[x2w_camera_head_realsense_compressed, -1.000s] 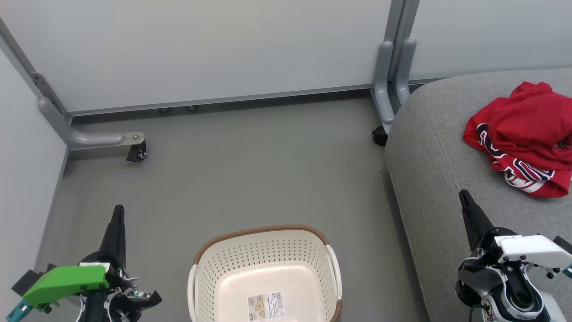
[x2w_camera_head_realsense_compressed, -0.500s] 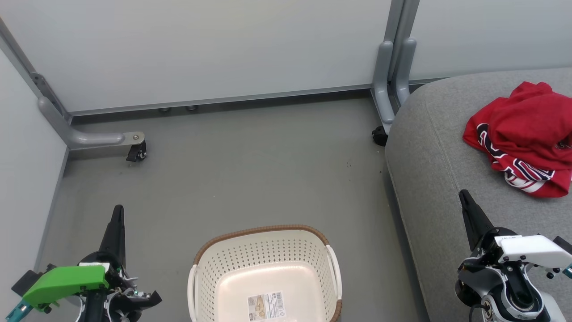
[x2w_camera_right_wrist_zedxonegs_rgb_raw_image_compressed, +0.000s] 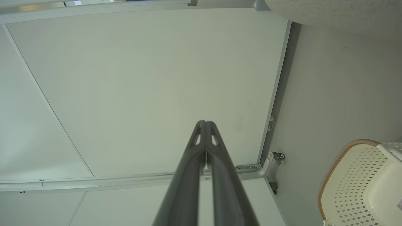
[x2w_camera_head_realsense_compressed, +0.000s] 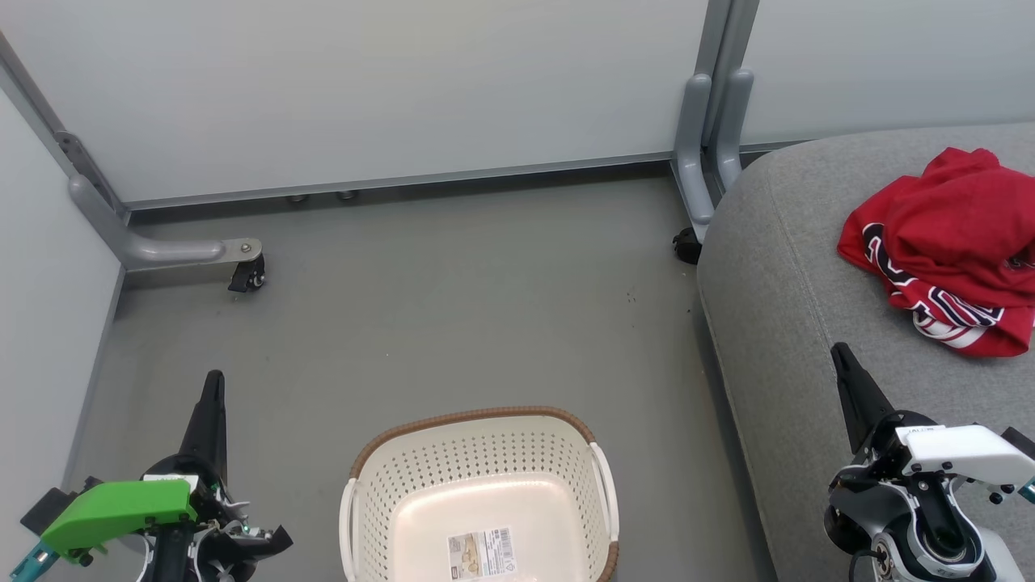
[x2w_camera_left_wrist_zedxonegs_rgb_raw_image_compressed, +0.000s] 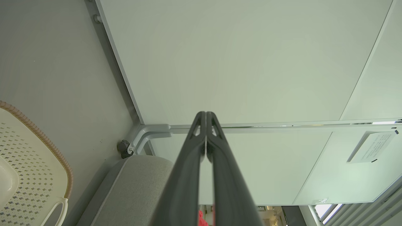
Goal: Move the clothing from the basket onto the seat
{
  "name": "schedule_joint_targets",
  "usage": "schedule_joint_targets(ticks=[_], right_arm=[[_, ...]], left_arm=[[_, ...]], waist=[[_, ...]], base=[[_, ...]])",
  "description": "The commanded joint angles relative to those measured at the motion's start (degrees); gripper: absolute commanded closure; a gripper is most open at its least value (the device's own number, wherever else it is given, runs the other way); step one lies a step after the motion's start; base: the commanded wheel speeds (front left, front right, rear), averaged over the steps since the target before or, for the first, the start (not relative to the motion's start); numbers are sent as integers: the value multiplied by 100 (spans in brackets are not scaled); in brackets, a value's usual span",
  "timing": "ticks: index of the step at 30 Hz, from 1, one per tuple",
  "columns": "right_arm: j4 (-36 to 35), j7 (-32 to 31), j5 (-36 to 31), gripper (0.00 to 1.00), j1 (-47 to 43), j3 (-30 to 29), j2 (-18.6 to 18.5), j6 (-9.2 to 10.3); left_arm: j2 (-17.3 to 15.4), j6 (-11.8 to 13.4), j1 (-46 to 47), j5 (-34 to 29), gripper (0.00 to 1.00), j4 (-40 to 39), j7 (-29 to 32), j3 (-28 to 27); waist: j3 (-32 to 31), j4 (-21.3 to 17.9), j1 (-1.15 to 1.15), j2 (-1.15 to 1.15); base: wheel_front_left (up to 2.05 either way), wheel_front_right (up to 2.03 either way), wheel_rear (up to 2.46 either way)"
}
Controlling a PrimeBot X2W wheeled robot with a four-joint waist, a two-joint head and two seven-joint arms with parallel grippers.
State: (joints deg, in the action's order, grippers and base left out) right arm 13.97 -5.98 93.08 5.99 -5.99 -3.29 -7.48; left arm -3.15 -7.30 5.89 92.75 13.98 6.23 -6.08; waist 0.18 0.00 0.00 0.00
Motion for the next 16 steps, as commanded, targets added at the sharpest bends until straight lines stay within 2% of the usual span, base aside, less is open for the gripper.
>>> schedule_joint_targets(ticks=[1,16], right_arm=[[11,-34,-37,100,33,-9,-2,-2],[11,-44,-42,100,35,-23,6,-2]], left_arm=[[-8,-36,61,-8,100,11,19,-28],[-3,-36,62,-19,100,12,17,-36]], waist=[[0,0,0,0],[0,0,0,0]], base=[[0,0,0],[0,0,0]])
